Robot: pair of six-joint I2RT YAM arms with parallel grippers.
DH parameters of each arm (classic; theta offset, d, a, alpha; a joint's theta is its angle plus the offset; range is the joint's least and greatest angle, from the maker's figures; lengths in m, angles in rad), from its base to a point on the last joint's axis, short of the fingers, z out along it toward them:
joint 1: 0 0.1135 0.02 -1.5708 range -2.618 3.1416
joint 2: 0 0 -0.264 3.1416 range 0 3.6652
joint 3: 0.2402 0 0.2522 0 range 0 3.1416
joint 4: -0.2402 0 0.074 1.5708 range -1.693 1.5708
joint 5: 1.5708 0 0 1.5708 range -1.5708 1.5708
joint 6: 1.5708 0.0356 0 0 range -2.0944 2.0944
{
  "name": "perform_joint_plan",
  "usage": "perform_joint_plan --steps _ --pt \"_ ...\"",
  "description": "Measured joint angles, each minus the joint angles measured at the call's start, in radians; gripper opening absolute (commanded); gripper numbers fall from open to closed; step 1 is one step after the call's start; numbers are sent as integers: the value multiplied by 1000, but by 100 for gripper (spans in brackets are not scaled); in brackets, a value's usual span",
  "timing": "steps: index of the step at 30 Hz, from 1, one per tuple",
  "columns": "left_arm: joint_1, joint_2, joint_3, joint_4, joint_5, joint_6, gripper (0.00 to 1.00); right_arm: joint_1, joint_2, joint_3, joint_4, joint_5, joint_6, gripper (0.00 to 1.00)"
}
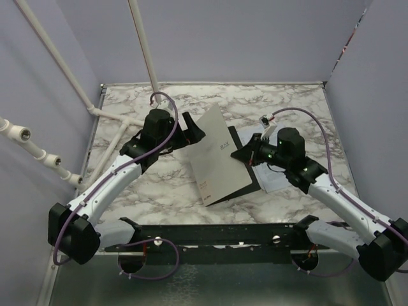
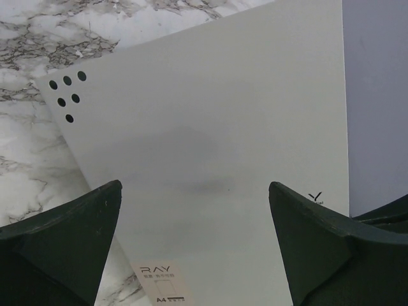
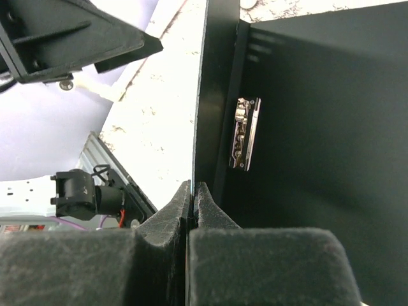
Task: Put the files into the folder
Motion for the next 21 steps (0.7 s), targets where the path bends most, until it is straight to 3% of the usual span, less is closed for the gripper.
perform_joint_plan --steps 11,21 --pt "4 106 338 -284 35 88 99 157 100 212 -208 190 -68 0" --pt "4 161 426 -413 53 112 99 352 255 412 -344 460 -98 0"
